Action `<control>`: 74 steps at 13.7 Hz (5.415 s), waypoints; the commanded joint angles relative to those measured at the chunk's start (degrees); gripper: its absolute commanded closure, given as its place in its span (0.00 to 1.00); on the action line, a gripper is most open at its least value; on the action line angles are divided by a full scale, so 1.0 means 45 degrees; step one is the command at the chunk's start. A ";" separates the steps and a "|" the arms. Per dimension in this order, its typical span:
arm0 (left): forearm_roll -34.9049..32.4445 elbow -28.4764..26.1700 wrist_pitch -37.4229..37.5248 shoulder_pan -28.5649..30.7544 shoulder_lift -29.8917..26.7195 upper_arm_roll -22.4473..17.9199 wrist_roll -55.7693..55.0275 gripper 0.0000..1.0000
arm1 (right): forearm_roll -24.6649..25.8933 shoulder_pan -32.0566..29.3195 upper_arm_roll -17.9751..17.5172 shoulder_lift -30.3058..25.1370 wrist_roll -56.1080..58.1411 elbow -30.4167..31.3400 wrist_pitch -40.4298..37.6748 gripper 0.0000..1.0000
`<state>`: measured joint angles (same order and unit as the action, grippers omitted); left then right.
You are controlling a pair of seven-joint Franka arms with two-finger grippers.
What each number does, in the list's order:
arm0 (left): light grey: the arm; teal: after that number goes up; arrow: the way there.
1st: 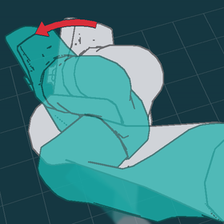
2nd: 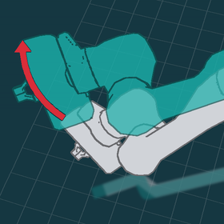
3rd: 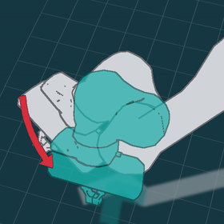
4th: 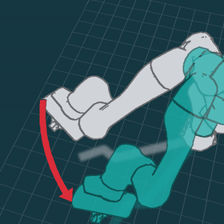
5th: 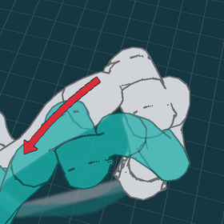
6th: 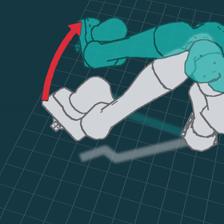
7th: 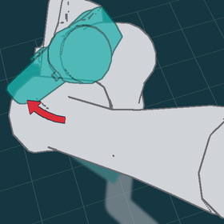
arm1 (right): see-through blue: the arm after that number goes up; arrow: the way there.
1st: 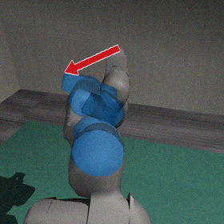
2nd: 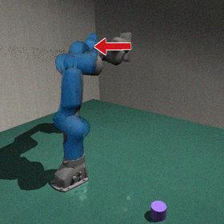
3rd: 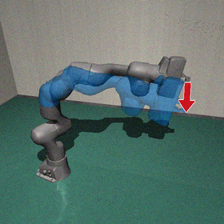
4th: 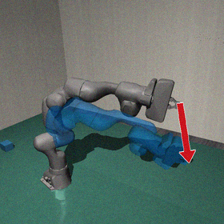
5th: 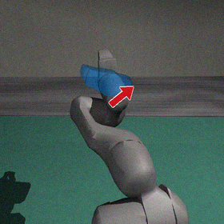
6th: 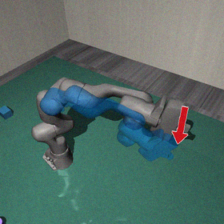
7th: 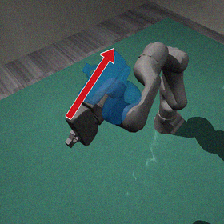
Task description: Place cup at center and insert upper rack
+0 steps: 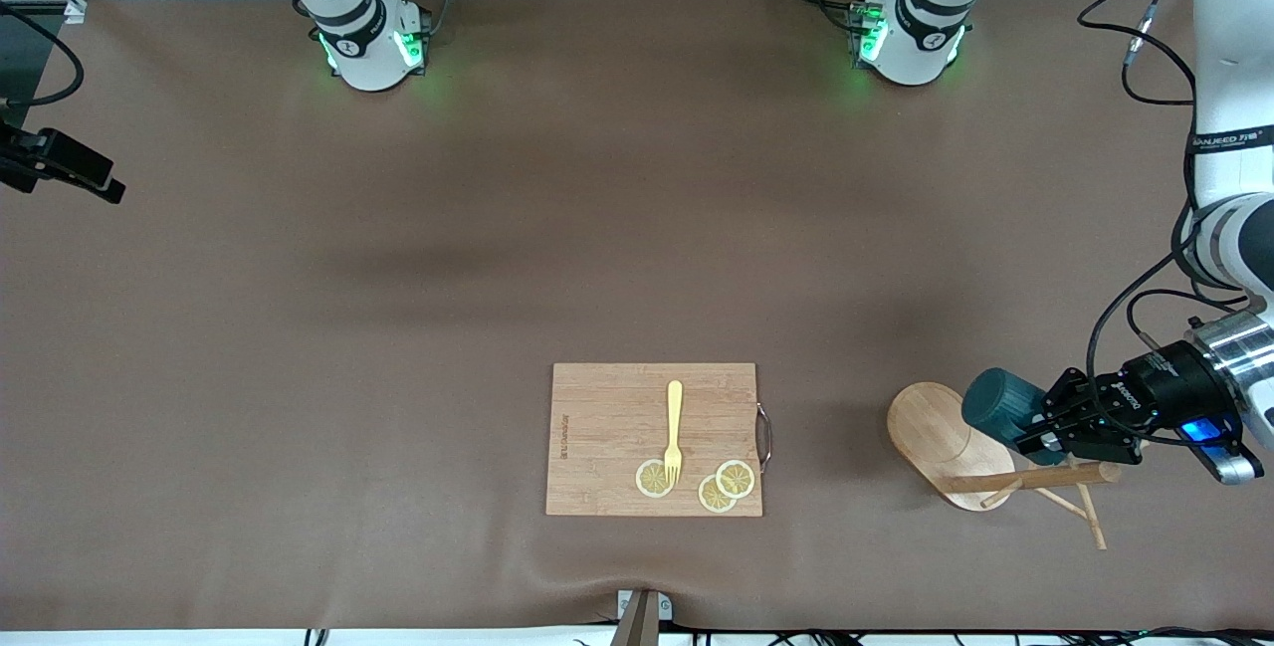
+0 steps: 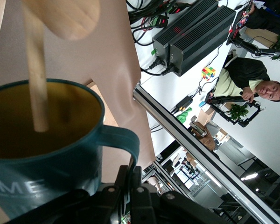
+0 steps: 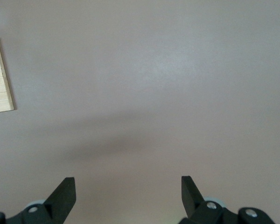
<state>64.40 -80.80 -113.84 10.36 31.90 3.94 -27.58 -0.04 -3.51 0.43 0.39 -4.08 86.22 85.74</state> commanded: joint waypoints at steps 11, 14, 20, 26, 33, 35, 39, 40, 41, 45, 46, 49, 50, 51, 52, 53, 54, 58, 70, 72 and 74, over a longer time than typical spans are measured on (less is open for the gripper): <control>0.1138 0.0006 0.0416 0.0998 0.0566 0.0121 0.1734 1.00 | -0.0049 -0.0119 -0.0057 0.0089 0.0048 -0.0254 -0.0205 0.00; 0.1157 0.0026 0.0416 0.0998 0.0684 0.0121 0.1930 1.00 | -0.0049 -0.0119 -0.0057 0.0089 0.0068 -0.0254 -0.0205 0.00; 0.1802 0.0065 0.0455 0.1115 0.0801 0.0102 0.1911 0.00 | -0.0049 -0.0119 -0.0057 0.0089 0.0067 -0.0254 -0.0205 0.00; 0.1568 0.0045 0.0766 0.1135 0.0626 0.0063 0.1871 0.00 | -0.0049 -0.0139 -0.0057 0.0089 0.0068 -0.0254 -0.0244 0.00; -0.1317 0.0026 0.1039 0.1135 -0.0194 0.0082 0.1871 0.00 | -0.0049 -0.0139 -0.0057 0.0089 0.0068 -0.0254 -0.0244 0.00; -0.2566 0.0026 0.1138 0.1096 -0.0545 0.0082 0.1930 0.00 | -0.0049 -0.0158 -0.0057 0.0089 0.0068 -0.0254 -0.0263 0.00; -0.5615 -0.0148 0.1139 0.0647 -0.1404 0.0316 0.1930 0.00 | -0.0049 -0.0178 -0.0057 0.0089 0.0068 -0.0254 -0.0244 0.00; -0.5987 -0.0498 0.1139 0.0646 -0.1773 0.0394 0.1949 0.00 | -0.0049 -0.0178 -0.0057 0.0089 0.0068 -0.0254 -0.0263 0.00; -0.6648 -0.0850 0.1119 0.0588 -0.2241 0.0433 0.1949 0.00 | -0.0049 -0.0178 -0.0057 0.0089 0.0068 -0.0254 -0.0244 0.00; -0.9477 -0.1846 0.1197 0.0452 -0.3492 0.1329 0.1851 0.00 | -0.0049 -0.0178 -0.0057 0.0089 0.0068 -0.0234 -0.0244 0.00; -1.0860 -0.1946 0.1197 0.0393 -0.3728 0.1835 0.1852 0.00 | -0.0049 -0.0178 -0.0057 0.0089 0.0068 -0.0234 -0.0263 0.00; -1.3409 -0.1927 0.1742 0.0470 -0.3944 0.2875 0.1870 0.00 | -0.0049 -0.0178 -0.0076 0.0089 0.0068 -0.0234 -0.0263 0.00; -1.3451 -0.1966 0.1918 0.0529 -0.4061 0.2875 0.1987 0.00 | -0.0049 -0.0158 -0.0077 0.0089 0.0048 -0.0253 -0.0244 0.00; -1.3471 -0.1966 0.2074 0.0626 -0.4101 0.2875 0.2046 0.00 | -0.0069 -0.0158 -0.0077 0.0089 0.0048 -0.0254 -0.0244 0.00; -1.3471 -0.1966 0.2134 0.0724 -0.4198 0.2875 0.2395 0.00 | -0.0069 -0.0177 -0.0077 0.0070 0.0029 -0.0254 -0.0244 0.00; -1.3452 -0.2024 0.2347 0.0899 -0.4296 0.2875 0.2921 0.00 | -0.0069 -0.0178 -0.0077 0.0070 0.0009 -0.0254 -0.0244 0.00; -1.3452 -0.2025 0.2582 0.1055 -0.4451 0.2875 0.3293 0.00 | -0.0049 -0.0158 -0.0057 0.0070 -0.0030 -0.0254 -0.0263 0.00; -1.3452 -0.2648 0.2662 0.1213 -0.5212 0.2895 0.3512 0.00 | -0.0049 -0.0158 -0.0057 0.0070 0.0009 -0.0254 -0.0341 0.00; -1.4331 -0.4272 0.3910 -0.3104 -0.8280 0.0531 0.3958 0.00 | -0.0069 -0.0373 -0.0077 0.0070 0.0068 -0.0254 -0.0361 0.00; -1.4331 -0.4271 0.4437 -0.3104 -0.8514 0.0415 0.4932 0.00 | -0.0069 -0.0373 -0.0057 0.0070 0.0068 -0.0234 -0.0361 0.00; -1.4311 -0.4174 0.4983 -0.3239 -0.8554 0.0123 0.5716 0.00 | -0.0069 -0.0373 -0.0077 0.0070 0.0068 -0.0234 -0.0361 0.00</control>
<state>1.07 -98.63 -93.31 -3.13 -5.13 6.04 -5.24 -0.04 -4.06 0.84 0.39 -4.08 86.21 84.88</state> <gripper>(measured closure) 0.000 0.000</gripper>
